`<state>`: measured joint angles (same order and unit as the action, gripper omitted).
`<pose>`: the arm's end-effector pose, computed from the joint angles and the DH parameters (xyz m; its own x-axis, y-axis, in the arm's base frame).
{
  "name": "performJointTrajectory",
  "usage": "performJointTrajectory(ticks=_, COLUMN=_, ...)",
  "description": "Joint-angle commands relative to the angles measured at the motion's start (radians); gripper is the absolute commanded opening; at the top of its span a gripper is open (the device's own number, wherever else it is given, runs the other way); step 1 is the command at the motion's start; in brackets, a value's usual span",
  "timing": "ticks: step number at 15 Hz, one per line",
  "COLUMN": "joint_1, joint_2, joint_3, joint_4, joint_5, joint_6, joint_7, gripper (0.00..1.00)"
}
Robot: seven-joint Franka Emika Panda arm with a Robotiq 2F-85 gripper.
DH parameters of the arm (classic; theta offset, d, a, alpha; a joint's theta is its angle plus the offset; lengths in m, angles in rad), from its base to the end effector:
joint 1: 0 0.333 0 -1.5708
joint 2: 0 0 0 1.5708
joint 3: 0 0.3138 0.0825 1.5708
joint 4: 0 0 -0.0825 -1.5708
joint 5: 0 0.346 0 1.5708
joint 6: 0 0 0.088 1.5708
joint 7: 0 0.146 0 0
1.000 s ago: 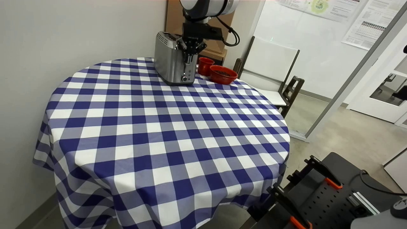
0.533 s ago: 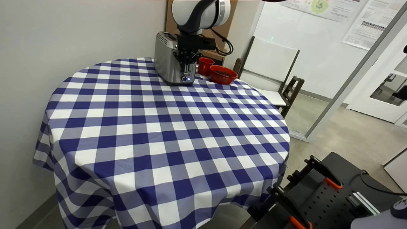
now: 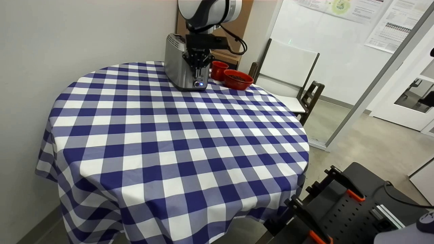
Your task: Push the lever of the toaster down
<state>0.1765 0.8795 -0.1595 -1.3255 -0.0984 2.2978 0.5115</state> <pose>0.7237 0.0324 0.2001 0.9224 -0.3444 0.1746 -0.3686 -0.9202 0.1321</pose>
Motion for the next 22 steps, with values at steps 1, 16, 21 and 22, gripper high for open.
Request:
performJointTrajectory(ticks=1, joint_1=-0.038, joint_2=-0.069, joint_3=0.062, joint_4=0.019, joint_5=0.076, joint_6=-0.131, joint_7=-0.044, gripper=0.01)
performJointTrajectory(ticks=16, joint_1=-0.101, joint_2=-0.679, joint_3=0.126, joint_4=-0.499, joint_5=0.117, joint_6=-0.322, joint_7=-0.241, gripper=0.77)
performJointTrajectory(ticks=21, joint_1=-0.109, joint_2=-0.902, joint_3=0.168, joint_4=-0.759, joint_5=0.101, joint_6=-0.242, joint_7=-0.443, gripper=1.00)
performJointTrajectory(ticks=22, joint_1=-0.110, joint_2=-0.936, joint_3=0.170, joint_4=-0.792, joint_5=0.091, joint_6=-0.237, joint_7=-0.476, gripper=1.00)
